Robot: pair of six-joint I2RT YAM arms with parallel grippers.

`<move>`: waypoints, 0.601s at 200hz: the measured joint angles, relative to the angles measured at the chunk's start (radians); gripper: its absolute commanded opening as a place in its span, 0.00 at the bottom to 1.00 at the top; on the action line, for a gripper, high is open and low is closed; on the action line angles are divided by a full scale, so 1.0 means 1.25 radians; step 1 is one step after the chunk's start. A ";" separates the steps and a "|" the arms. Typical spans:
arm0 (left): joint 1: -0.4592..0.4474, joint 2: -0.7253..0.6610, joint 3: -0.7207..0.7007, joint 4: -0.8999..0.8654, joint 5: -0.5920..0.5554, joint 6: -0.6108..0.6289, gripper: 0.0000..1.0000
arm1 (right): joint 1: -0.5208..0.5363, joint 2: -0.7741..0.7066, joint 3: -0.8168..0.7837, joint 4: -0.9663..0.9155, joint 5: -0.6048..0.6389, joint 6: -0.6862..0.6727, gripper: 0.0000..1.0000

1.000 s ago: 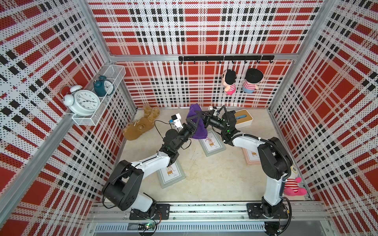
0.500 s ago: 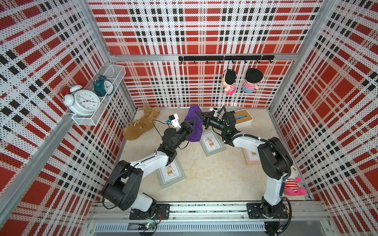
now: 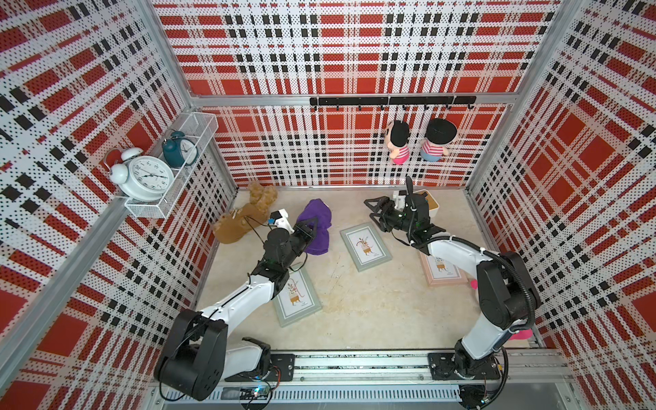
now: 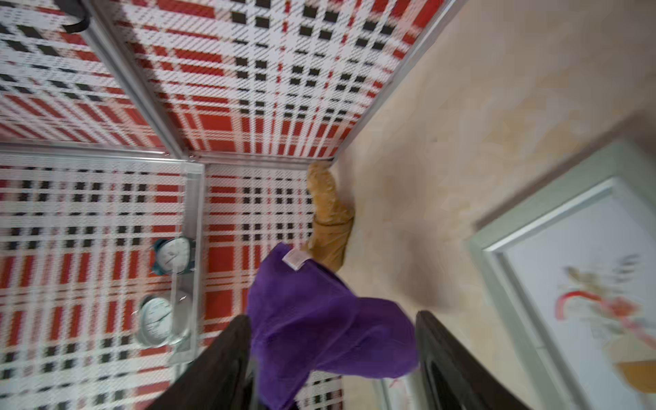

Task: Wipe the picture frame with a cloth
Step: Adjust the cleaning item, then wipe the dirt from the picture frame.

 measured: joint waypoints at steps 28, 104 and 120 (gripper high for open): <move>0.014 -0.014 0.040 -0.169 -0.049 0.092 0.00 | -0.006 0.014 0.024 -0.205 0.150 -0.240 0.74; 0.014 0.060 0.147 -0.340 -0.095 0.228 0.00 | -0.004 0.257 0.199 -0.420 0.266 -0.539 0.51; 0.013 0.087 0.154 -0.350 -0.092 0.237 0.00 | -0.003 0.280 0.222 -0.435 0.251 -0.554 0.47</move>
